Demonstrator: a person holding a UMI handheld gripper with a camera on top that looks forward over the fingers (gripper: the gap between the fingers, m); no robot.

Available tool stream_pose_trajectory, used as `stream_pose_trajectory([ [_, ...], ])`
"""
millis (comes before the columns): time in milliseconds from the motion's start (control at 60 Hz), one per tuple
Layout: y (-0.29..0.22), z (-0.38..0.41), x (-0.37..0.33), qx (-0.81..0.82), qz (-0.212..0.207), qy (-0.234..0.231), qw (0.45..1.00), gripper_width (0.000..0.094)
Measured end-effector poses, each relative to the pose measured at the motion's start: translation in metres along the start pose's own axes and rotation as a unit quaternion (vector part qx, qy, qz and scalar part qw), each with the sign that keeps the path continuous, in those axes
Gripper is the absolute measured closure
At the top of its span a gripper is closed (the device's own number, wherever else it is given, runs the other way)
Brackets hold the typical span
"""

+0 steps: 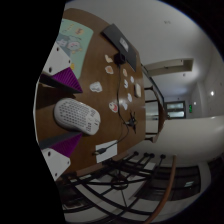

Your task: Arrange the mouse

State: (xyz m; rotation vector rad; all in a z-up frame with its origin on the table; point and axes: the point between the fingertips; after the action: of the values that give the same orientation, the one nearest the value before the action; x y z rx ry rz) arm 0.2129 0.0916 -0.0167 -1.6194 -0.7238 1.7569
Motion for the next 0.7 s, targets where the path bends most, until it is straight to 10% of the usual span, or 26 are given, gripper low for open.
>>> stream_pose_trajectory([
  [350,-0.018,-0.021,0.018,0.067,-0.015,0.042,0.997,0.0564],
  [700,-0.088,0.087,-0.148,0.038,-0.147,0.054,0.987,0.0557],
])
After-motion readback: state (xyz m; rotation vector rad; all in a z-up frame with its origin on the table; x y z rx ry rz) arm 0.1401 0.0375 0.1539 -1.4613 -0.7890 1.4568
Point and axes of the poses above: the point between the fingertips, and its own axes, seen from behind it with the camera up: z to the left, y down, x forward, the way the camera looks, and after that the axes turned 4 degrees about x, right-handed
